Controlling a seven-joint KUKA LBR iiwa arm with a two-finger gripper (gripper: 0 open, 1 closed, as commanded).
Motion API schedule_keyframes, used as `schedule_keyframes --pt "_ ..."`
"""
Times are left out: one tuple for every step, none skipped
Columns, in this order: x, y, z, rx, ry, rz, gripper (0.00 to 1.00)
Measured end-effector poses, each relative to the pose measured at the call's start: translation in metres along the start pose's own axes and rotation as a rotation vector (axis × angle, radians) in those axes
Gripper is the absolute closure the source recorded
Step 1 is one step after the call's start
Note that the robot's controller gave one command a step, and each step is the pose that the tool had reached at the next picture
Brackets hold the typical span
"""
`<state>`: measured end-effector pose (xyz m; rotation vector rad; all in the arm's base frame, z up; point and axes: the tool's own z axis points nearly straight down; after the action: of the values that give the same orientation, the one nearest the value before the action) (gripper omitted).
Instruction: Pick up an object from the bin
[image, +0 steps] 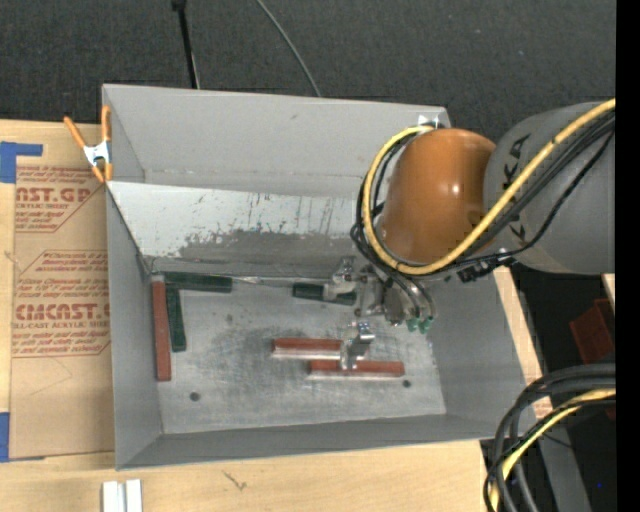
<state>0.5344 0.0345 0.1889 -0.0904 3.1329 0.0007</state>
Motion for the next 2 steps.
schedule_keyframes --pt "0.0198 -0.0221 0.1076 -0.003 -0.040 0.059 1.00" --pt "0.0198 -0.0221 0.1076 -0.003 -0.040 0.059 1.00"
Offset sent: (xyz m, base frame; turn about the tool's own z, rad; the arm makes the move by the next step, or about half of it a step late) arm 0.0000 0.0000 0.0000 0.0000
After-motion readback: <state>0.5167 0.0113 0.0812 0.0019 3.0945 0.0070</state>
